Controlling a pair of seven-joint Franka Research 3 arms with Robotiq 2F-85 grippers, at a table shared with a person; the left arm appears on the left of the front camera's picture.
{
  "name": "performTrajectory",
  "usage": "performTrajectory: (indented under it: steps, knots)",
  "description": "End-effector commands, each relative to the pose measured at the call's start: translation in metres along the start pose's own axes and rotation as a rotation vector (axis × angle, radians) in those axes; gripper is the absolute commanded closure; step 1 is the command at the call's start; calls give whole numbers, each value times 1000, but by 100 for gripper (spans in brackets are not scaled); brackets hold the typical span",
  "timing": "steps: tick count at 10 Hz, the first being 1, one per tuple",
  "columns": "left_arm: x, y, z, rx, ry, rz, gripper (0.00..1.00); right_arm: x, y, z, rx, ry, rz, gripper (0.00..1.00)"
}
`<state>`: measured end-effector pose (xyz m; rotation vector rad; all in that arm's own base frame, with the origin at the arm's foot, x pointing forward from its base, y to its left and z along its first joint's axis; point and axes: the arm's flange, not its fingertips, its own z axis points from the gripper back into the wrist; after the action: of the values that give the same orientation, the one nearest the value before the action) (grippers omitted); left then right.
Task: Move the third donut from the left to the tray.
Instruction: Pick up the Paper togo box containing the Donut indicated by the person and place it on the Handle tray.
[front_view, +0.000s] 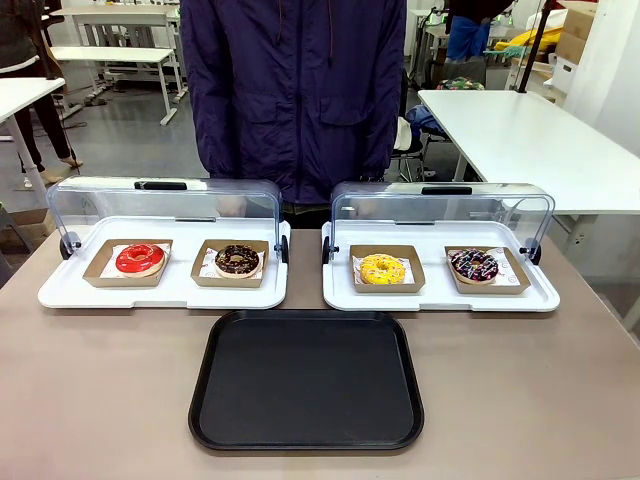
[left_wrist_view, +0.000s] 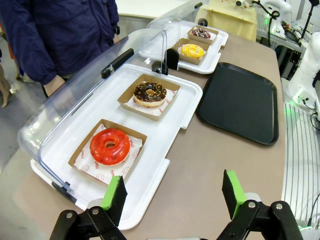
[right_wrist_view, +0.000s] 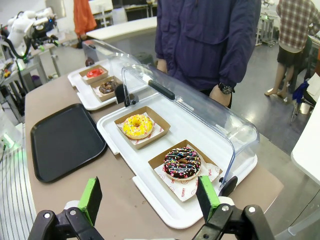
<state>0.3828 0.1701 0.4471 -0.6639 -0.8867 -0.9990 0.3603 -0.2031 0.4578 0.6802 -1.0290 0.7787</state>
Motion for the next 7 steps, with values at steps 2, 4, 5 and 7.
performTrajectory:
  steps: [2,4,5,7]
  knots:
    - [1,1,2,-3,2,-7,0,1,-2,-1,0,-25,21,0]
    - [1,1,2,-3,2,-7,0,1,-2,-1,0,-25,21,0]
    - [1,1,2,-3,2,-7,0,1,-2,-1,0,-25,21,0]
    - [1,1,2,-3,2,-7,0,1,-2,-1,0,-25,21,0]
